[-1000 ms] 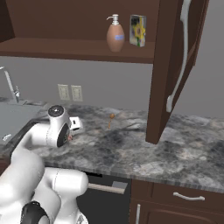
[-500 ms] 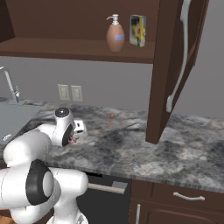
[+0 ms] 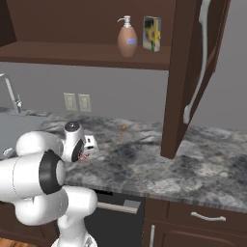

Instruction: Pick the bar soap and soap dispenser from the cabinet and place them on the counter.

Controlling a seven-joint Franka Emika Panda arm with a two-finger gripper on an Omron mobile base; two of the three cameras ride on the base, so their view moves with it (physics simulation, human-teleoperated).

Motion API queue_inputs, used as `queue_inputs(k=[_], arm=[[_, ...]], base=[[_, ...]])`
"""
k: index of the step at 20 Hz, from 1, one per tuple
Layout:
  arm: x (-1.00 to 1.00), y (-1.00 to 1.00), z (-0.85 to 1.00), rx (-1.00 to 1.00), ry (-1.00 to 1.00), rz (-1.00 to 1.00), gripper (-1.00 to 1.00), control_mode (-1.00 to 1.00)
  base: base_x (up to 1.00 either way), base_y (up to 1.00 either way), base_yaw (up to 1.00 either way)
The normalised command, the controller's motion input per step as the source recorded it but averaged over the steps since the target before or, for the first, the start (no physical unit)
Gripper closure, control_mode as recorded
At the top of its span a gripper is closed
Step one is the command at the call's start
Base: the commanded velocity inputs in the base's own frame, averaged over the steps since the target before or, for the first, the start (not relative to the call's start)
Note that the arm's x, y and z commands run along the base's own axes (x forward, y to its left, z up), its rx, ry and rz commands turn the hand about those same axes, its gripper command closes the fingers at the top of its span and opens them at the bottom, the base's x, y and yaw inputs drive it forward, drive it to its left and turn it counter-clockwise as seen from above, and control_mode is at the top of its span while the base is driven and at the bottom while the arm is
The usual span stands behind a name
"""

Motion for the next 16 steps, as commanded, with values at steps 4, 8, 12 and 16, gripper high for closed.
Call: queue_inputs(k=[4,8,12,16], arm=[[0.07,0.0,-0.26,0.0,0.0,0.0,1.0,-1.0],[0.02,0.0,-0.25,0.0,0.0,0.0,1.0,-1.0],[0.01,0.0,-0.25,0.0,0.0,0.0,1.0,-1.0],[0.0,0.0,-0.23,0.0,0.0,0.0,-1.0,-1.0]], base=[[0.0,0.0,0.0],[0.0,0.0,0.0],[0.0,0.0,0.0],[0.0,0.0,0.0]])
